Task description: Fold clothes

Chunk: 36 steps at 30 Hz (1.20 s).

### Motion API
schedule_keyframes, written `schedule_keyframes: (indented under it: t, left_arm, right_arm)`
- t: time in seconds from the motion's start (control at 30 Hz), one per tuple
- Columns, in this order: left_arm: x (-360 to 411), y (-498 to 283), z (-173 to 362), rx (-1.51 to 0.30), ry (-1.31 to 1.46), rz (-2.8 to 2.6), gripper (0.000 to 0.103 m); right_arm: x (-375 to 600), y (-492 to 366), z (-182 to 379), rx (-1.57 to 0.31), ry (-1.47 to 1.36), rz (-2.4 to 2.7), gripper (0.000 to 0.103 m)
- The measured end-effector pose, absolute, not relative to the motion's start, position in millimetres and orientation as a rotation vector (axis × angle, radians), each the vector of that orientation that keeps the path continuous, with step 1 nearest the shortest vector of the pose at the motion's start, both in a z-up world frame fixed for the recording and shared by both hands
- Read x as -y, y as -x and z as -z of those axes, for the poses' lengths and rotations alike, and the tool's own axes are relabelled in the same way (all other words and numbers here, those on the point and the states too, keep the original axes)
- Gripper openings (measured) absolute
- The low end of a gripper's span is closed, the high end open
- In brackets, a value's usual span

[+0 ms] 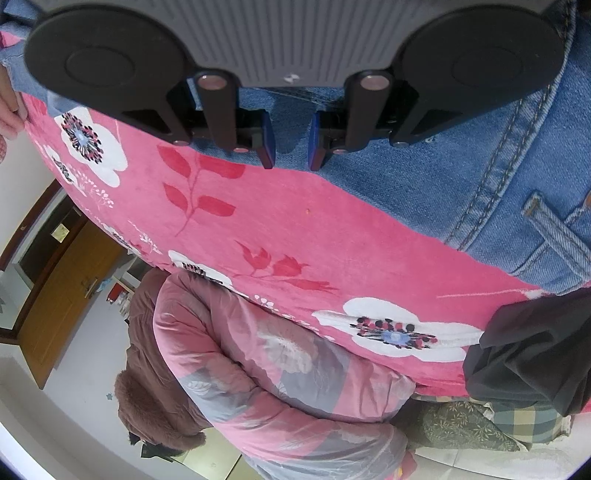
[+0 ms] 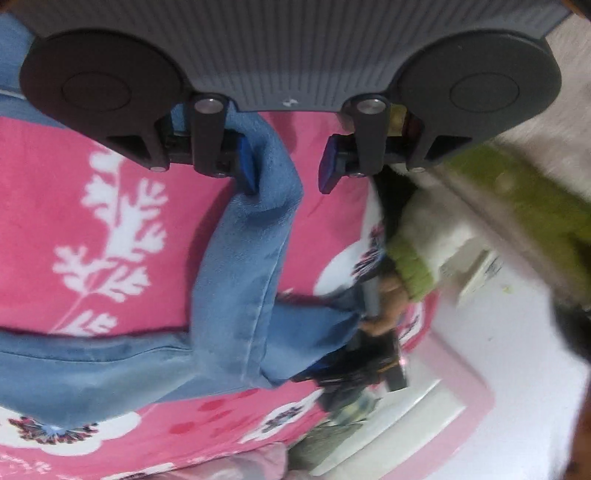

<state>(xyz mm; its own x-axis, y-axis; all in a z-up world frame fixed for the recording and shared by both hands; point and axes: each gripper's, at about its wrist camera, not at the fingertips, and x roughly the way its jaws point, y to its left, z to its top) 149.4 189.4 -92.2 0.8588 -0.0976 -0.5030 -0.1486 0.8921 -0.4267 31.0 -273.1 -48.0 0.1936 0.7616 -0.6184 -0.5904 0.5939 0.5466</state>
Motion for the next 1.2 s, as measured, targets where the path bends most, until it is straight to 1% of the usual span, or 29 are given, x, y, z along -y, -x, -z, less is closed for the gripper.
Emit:
schedule_keyframes:
  t: [0.07,0.13,0.2,0.27,0.33,0.4,0.43,0.47,0.53,0.57,0.6,0.63,0.67,0.83,0.93,1.0,1.2]
  left_arm:
    - [-189,-149,92,-0.542,0.475,-0.027,0.021]
    - [-189,-149,92,-0.541,0.476,-0.027,0.021]
    - [-190,-149,92,-0.541,0.478,-0.025,0.021]
    - [-191,-149,92,-0.539,0.481,-0.023,0.021]
    - [-191,-149,92,-0.538,0.481,-0.022,0.021]
    - [-191,-149,93,-0.538,0.480,-0.023,0.021]
    - [-191,-150,93,-0.538,0.480,-0.022,0.021]
    - [-191,-150,93,-0.538,0.480,-0.022,0.021]
    - [-192,-150,93,-0.538,0.481,-0.022,0.021]
    - [-192,-150,93,-0.538,0.481,-0.022,0.021]
    - [-192,-150,93,-0.538,0.481,-0.022,0.021]
    - [-192,-149,93,-0.538,0.481,-0.022,0.021]
    - [-192,-149,93,-0.538,0.481,-0.022,0.021]
    - [-191,-149,92,-0.538,0.481,-0.022,0.021]
    - [-191,-149,92,-0.537,0.482,-0.022,0.021]
    - [-191,-149,92,-0.537,0.482,-0.023,0.021]
    - [-191,-149,92,-0.537,0.482,-0.022,0.021]
  right_arm:
    - [301,-41,41,-0.904,-0.337,-0.826,0.047]
    - [329,-52,36,-0.814,-0.473,-0.684,0.055]
    - [358,-72,45,-0.792,-0.657,-0.452,0.056]
    - [378,-92,67,-0.820,-0.817,-0.250,0.056]
    - [378,-109,86,-0.834,-0.863,-0.192,0.053]
    - [369,-119,94,-0.801,-0.889,-0.167,0.052]
    - [364,-123,94,-0.791,-0.886,-0.147,0.049]
    - [359,-127,94,-0.781,-0.883,-0.127,0.039]
    - [354,-131,98,-0.767,-0.902,-0.101,0.026]
    - [353,-133,100,-0.762,-0.920,-0.092,0.016]
    - [353,-134,103,-0.756,-0.937,-0.084,0.011]
    - [358,-134,104,-0.749,-0.948,-0.076,0.003]
    - [363,-135,105,-0.742,-0.959,-0.069,0.001]
    - [385,-102,86,-0.668,-0.927,0.029,0.000]
    - [394,-97,97,-0.695,-0.910,0.090,0.000]
    - [401,-98,109,-0.699,-0.950,0.088,0.000]
    - [427,-83,107,-0.641,-1.059,0.147,0.008]
